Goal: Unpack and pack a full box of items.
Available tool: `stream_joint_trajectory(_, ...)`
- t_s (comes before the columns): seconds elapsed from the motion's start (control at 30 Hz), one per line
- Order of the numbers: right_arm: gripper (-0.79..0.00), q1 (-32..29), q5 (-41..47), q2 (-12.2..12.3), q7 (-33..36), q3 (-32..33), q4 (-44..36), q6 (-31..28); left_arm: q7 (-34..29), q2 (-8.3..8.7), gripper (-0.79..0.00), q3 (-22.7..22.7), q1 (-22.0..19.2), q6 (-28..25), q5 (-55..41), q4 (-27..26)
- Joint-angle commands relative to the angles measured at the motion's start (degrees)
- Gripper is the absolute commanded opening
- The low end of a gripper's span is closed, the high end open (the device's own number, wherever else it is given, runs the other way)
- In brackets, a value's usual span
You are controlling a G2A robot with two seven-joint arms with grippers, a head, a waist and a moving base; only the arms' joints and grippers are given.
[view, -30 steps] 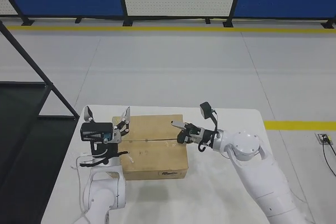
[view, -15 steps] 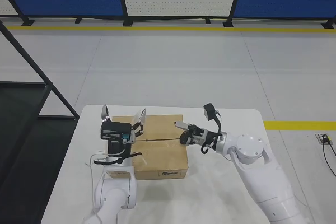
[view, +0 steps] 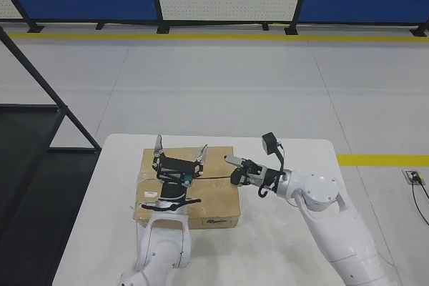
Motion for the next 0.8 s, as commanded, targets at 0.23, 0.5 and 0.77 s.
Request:
stream_joint_trajectory(0.23, 0.0, -0.77, 0.26, 0.4, -0.31, 0.64, -0.73, -0.51, -0.21, -1.06, 0.0, 1.97, -1.05, -0.08, 1.48, 1.8)
stream_joint_trajectory(0.5, 0.0, -2.25, 0.55, 0.91, -0.87, 1.79, -2.21, -0.93, -0.69, -2.09, 0.0, 3.27, -2.37, 0.27, 2.33, 3.59)
stream_joint_trajectory(0.77, 0.0, -4.66, 1.03, 1.66, -2.33, 4.34, -4.21, -1.44, -0.79, -2.96, 0.0, 3.93, -2.94, 0.39, 3.3, 4.82)
